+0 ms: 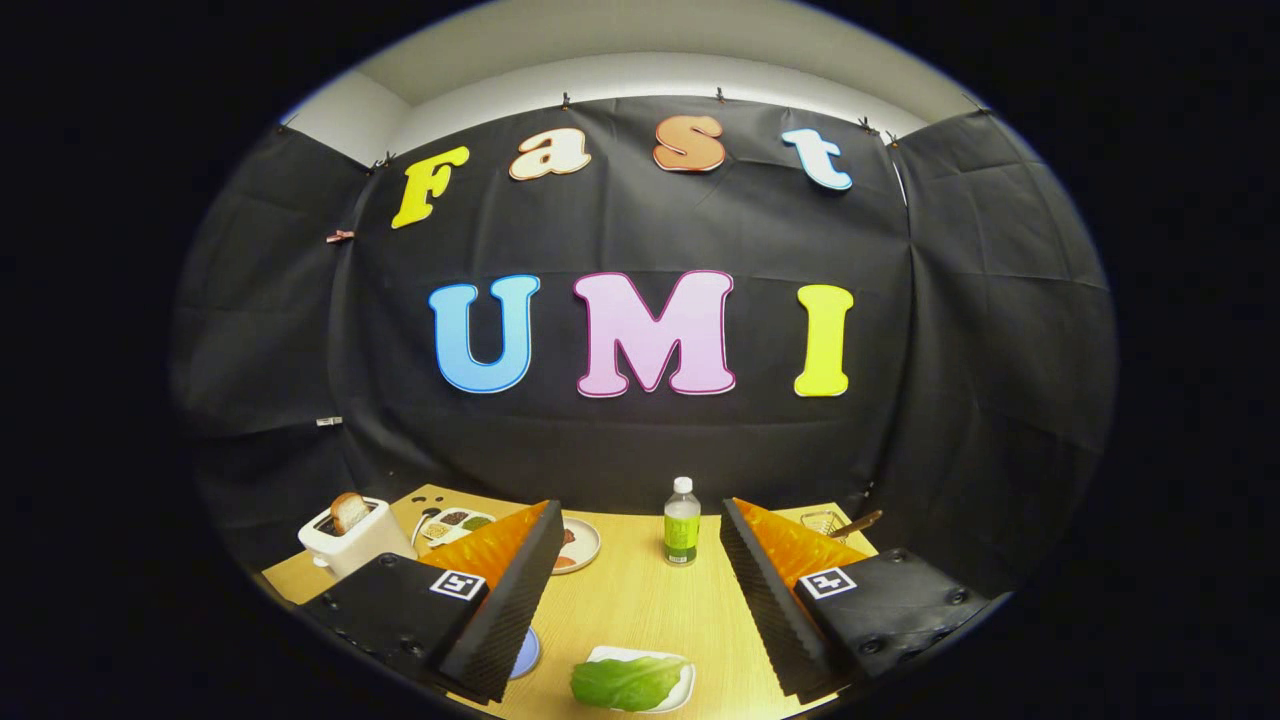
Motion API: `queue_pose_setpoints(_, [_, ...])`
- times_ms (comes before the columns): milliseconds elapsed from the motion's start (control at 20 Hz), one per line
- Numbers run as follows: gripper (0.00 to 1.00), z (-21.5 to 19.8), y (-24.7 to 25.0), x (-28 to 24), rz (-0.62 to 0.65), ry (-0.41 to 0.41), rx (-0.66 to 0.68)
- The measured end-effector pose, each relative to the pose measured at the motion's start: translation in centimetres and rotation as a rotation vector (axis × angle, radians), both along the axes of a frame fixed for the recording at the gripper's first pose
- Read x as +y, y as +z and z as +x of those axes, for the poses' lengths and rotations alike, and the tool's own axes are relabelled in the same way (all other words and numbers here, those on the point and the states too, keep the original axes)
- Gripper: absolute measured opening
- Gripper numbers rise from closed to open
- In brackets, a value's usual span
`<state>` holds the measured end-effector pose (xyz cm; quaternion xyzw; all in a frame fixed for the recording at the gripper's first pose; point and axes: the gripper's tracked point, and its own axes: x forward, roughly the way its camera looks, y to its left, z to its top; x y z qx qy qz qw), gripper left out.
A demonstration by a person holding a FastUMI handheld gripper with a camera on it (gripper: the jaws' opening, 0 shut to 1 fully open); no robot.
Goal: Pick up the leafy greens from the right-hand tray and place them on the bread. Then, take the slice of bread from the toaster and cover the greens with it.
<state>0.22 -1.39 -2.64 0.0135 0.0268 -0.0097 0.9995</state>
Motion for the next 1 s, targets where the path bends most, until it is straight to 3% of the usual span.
queue_pose_setpoints(450, [0.98,-0.3,-5.0,-0.7,0.01,-0.026,0.109])
queue_pose_setpoints(1000, [0.98,0.7,-19.4,0.7,0.012,0.005,0.374])
